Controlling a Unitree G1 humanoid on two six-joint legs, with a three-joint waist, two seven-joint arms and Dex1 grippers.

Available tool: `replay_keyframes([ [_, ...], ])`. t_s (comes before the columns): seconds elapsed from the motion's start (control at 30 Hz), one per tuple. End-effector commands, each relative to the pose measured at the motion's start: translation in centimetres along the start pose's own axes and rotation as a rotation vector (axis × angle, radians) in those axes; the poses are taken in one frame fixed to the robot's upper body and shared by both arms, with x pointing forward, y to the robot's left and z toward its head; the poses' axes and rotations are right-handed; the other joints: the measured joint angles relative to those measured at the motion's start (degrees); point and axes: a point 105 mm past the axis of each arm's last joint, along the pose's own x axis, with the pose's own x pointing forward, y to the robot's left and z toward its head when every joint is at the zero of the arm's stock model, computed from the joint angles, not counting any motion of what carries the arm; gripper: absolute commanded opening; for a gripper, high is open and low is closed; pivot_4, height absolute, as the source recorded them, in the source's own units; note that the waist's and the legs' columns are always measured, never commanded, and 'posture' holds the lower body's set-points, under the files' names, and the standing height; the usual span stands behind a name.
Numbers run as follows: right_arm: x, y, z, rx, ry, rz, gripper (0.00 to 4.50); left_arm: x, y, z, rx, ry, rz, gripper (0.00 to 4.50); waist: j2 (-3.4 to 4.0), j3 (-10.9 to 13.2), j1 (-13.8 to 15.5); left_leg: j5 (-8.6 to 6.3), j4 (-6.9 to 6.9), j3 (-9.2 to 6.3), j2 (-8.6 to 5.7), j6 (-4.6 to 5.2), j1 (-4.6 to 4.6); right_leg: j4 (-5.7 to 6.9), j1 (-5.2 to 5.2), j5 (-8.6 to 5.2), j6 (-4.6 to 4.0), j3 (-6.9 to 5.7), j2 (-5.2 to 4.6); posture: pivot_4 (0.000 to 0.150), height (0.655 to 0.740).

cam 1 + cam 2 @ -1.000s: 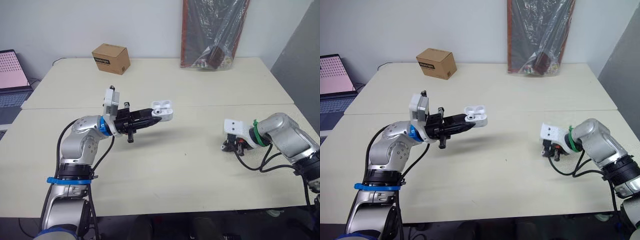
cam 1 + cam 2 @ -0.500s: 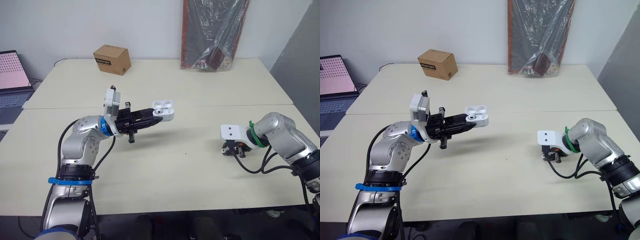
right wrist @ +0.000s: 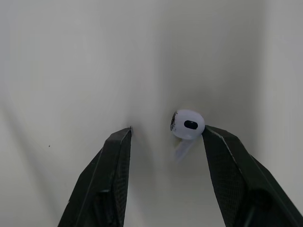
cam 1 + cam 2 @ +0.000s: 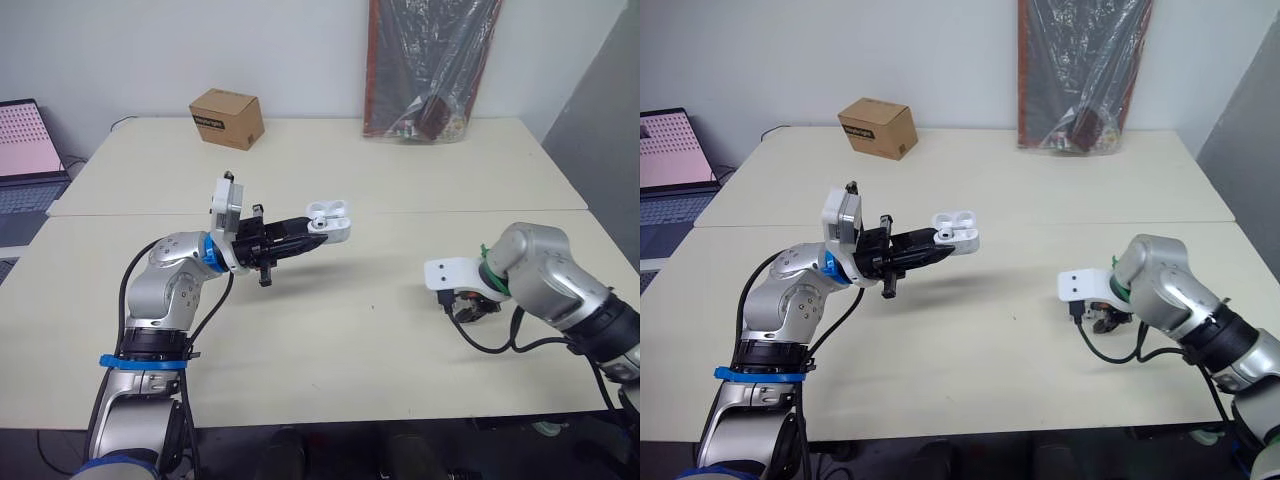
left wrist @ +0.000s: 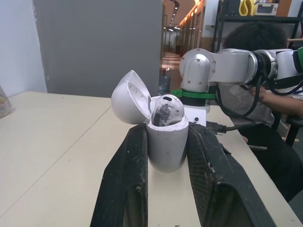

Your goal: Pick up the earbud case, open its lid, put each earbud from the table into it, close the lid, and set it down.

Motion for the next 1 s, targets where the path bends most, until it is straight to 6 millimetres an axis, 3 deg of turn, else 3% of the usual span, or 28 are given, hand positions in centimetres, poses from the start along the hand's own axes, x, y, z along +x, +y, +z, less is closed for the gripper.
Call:
replay_keyframes([
  [0.03, 0.0, -0.5, 0.1, 0.015, 0.041, -0.02, 2.4, 0.5, -0.2, 1.2, 0.052, -0.026, -0.016, 0.79, 0.0, 0.0, 0.0, 0.0, 0.0, 0.0, 0.0, 0.0, 0.0, 0.0, 0.0, 0.0, 0.0, 0.0, 0.0, 0.15, 0.74],
  [0.67, 0.4, -1.0, 1.1, -0.072, 0.113, -0.05, 2.4, 0.7, -0.3, 0.9, 0.058, -0.038, -0.002, 0.79, -0.05, 0.0, -0.1, 0.0, 0.06, 0.01, 0.01, 0.0, 0.06, 0.01, 0.06, 0.08, 0.03, 0.01, 0.0, 0.15, 0.74],
  [0.77, 0.5, -0.8, 1.3, -0.073, 0.114, -0.047, 1.8, 0.8, -0.3, 0.9, 0.059, -0.038, -0.001, 0.79, -0.05, 0.0, -0.2, 0.0, 0.06, 0.01, 0.01, 0.0, 0.12, -0.01, 0.13, 0.08, 0.03, 0.02, 0.0, 0.15, 0.74],
  [0.83, 0.5, -0.8, 1.3, -0.071, 0.116, -0.048, 1.17, 0.8, -0.3, 0.8, 0.059, -0.038, 0.001, 0.79, -0.05, 0.0, -0.2, 0.0, 0.05, 0.01, 0.01, 0.0, 0.18, -0.01, 0.19, 0.08, 0.04, 0.02, 0.0, 0.15, 0.74],
  [1.0, 0.6, -0.5, 1.5, -0.079, 0.121, -0.043, 1.17, 0.8, -0.2, 0.8, 0.06, -0.04, 0.002, 0.79, -0.05, 0.0, -0.2, 0.0, 0.05, 0.01, 0.01, 0.0, 0.19, -0.01, 0.21, 0.07, 0.05, 0.01, 0.0, 0.15, 0.74],
])
